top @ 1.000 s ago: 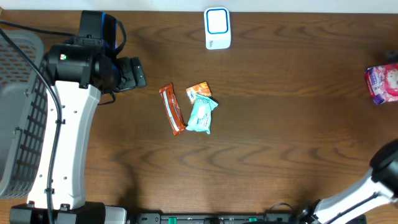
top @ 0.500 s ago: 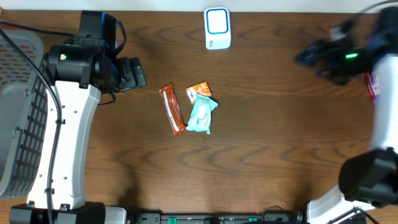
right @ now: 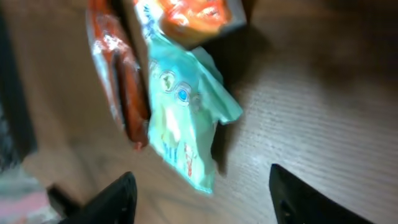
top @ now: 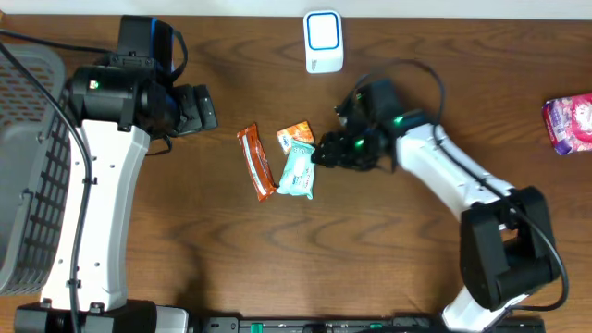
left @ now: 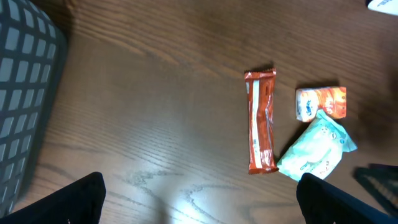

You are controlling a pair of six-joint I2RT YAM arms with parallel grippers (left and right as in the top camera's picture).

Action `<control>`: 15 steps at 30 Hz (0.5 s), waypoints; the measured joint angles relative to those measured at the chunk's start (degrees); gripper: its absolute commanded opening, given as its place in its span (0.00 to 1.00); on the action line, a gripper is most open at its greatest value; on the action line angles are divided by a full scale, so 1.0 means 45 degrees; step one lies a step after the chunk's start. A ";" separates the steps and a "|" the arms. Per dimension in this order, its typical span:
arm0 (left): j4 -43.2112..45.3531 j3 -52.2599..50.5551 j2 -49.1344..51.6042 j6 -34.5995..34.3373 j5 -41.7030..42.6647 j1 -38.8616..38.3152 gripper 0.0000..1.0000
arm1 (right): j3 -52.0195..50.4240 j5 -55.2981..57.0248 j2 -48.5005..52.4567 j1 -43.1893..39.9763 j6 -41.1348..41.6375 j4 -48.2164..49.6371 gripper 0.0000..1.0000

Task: Scan the item barcode
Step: 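Swing the right gripper back to the teal pack and grasp it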

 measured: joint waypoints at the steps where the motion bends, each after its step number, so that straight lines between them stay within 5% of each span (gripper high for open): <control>1: -0.0015 0.0000 0.0000 0.0000 0.0005 0.0000 0.98 | -0.0325 0.0355 0.0000 0.0262 0.0656 0.0583 0.63; 15: -0.0005 0.0000 0.0000 0.0000 0.0005 0.0000 0.98 | -0.2997 0.1583 0.0000 0.1749 0.2968 0.5479 0.56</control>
